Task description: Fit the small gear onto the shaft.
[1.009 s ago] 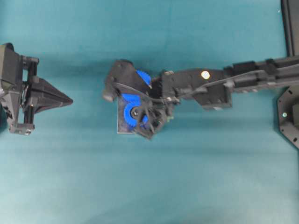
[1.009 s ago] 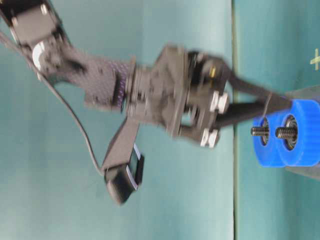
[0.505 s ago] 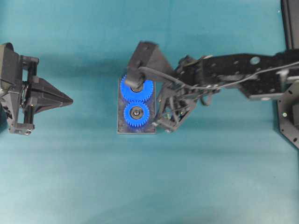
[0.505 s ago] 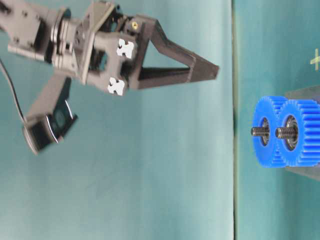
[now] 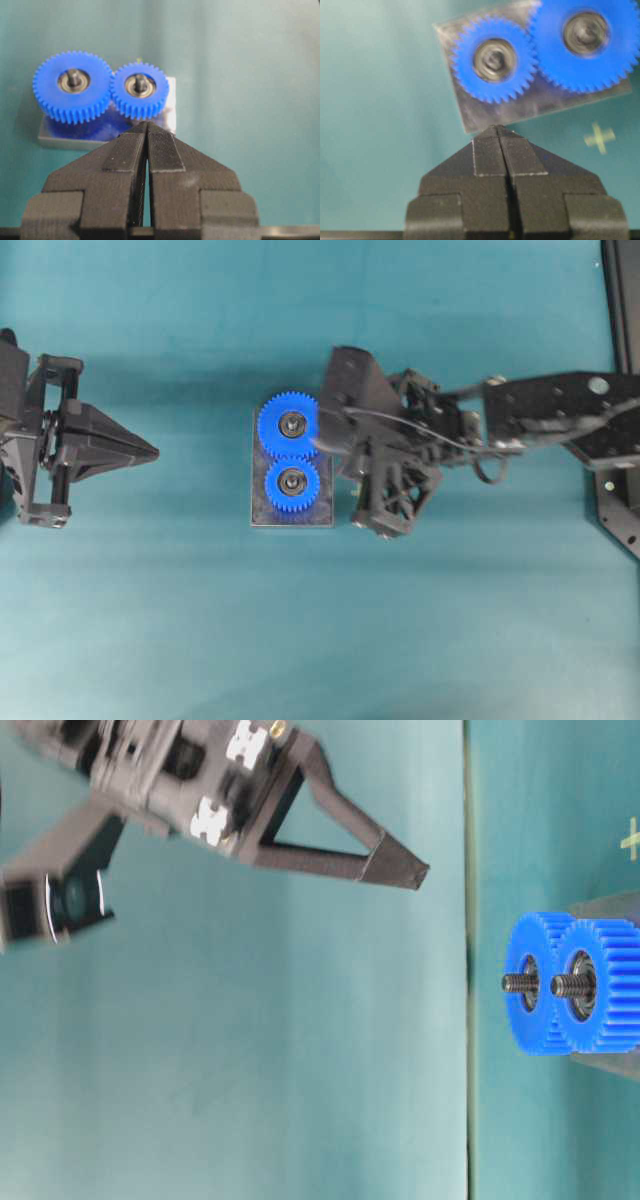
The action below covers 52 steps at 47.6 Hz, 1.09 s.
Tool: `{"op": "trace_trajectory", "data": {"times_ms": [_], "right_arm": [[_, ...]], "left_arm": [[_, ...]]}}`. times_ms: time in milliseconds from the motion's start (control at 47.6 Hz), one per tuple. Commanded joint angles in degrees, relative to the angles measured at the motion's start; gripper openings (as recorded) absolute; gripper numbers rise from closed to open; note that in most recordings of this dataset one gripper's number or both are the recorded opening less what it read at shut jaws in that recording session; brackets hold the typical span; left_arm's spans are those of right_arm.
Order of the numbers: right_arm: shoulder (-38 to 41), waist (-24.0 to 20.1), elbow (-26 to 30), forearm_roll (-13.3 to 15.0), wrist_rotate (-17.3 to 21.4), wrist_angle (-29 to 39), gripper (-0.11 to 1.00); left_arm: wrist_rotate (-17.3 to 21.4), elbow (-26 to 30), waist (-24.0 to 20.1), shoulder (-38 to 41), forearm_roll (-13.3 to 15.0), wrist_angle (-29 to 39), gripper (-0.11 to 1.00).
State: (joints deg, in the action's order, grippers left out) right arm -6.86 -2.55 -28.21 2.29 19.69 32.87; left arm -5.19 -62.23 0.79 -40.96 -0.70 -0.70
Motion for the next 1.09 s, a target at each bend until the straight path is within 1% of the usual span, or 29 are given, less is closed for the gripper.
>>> {"op": "trace_trajectory", "data": {"times_ms": [0,84,168,420,547,652,1072], "right_arm": [[-2.55,-0.53,-1.67,0.09,-0.7,-3.87,-0.02],[-3.6,-0.7,-3.34,0.0,-0.7,-7.03,-0.02],[-4.48,-0.79,-4.48,-0.09,-0.44,-8.79,-0.02],[-5.27,-0.88,-6.42,-0.09,-0.44,-9.14,-0.02],[-5.27,-0.79,-7.12,-0.09,-0.44,-9.49,-0.02],[-5.27,-0.79,-7.73,-0.09,-0.44,-9.93,-0.02],[-5.27,-0.79,-10.28,-0.09,-0.44,-14.85,-0.02]], "left_arm": [[0.18,0.62,-0.09,-0.18,-0.18,-0.62,0.0],[0.18,0.62,-0.09,-0.18,-0.18,-0.62,0.0],[0.18,0.53,0.0,-0.18,-0.09,-0.62,0.0],[0.09,0.35,0.0,-0.18,-0.18,-0.7,0.0],[-0.7,-0.62,0.0,0.0,-0.18,-1.49,0.0],[-0.62,-0.97,0.09,-0.26,-0.18,-2.37,0.0],[-0.26,-1.32,0.09,0.0,-0.18,-2.55,0.0]]}}
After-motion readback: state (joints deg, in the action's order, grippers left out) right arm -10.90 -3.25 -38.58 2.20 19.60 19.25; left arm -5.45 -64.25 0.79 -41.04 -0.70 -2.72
